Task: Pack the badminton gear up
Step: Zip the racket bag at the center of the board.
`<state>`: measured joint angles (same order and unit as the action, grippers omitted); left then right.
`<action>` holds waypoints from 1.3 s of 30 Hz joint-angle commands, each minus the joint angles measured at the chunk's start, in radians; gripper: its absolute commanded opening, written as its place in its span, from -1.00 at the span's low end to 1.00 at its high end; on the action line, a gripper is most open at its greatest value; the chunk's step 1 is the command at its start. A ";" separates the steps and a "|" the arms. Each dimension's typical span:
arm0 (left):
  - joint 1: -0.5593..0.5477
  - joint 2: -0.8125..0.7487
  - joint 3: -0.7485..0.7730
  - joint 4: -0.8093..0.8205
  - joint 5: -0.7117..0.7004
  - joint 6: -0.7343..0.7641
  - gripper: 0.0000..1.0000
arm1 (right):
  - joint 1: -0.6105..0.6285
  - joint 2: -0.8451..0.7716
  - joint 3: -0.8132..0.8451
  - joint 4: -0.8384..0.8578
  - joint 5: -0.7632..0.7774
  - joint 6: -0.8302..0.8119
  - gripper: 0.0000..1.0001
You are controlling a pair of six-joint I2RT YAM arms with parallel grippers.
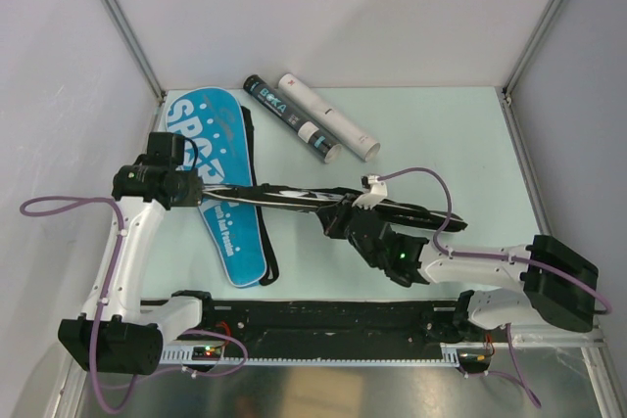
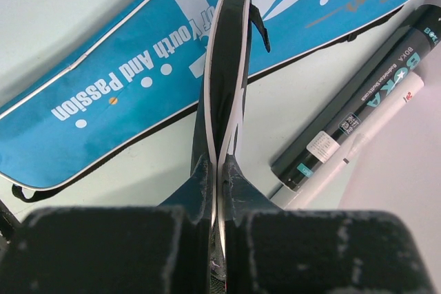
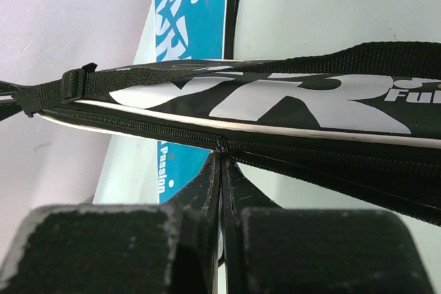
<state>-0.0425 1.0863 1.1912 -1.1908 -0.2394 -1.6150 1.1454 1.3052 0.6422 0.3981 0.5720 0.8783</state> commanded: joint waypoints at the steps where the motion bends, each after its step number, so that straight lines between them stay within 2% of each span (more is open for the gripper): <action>1: 0.004 -0.021 0.032 0.009 -0.046 -0.030 -1.00 | -0.008 -0.058 -0.025 -0.090 0.097 0.019 -1.00; 11: 0.007 -0.017 0.055 0.009 -0.103 -0.050 -1.00 | -0.116 -0.285 -0.147 -0.409 0.105 0.067 -1.00; 17: 0.012 -0.002 0.061 0.008 -0.122 -0.054 -1.00 | -0.251 -0.413 -0.189 -0.647 0.107 0.099 -1.00; 22: 0.014 0.005 0.072 0.006 -0.134 -0.056 -1.00 | -0.498 -0.548 -0.248 -0.741 0.051 0.083 -1.00; 30: 0.016 0.025 0.099 -0.012 -0.176 -0.053 -1.00 | -1.105 -0.698 -0.317 -0.722 -0.238 -0.045 -1.00; 35: 0.016 0.036 0.103 -0.017 -0.182 -0.057 -1.00 | -1.391 -0.657 -0.324 -0.673 -0.398 -0.098 -1.00; 39: 0.016 0.040 0.098 -0.018 -0.178 -0.054 -1.00 | -1.515 -0.571 -0.326 -0.594 -0.472 -0.130 -1.00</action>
<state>-0.0433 1.1301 1.2404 -1.2156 -0.2794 -1.6497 -0.2874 0.6724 0.3218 -0.2577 0.1589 0.8230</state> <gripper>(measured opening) 0.044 0.006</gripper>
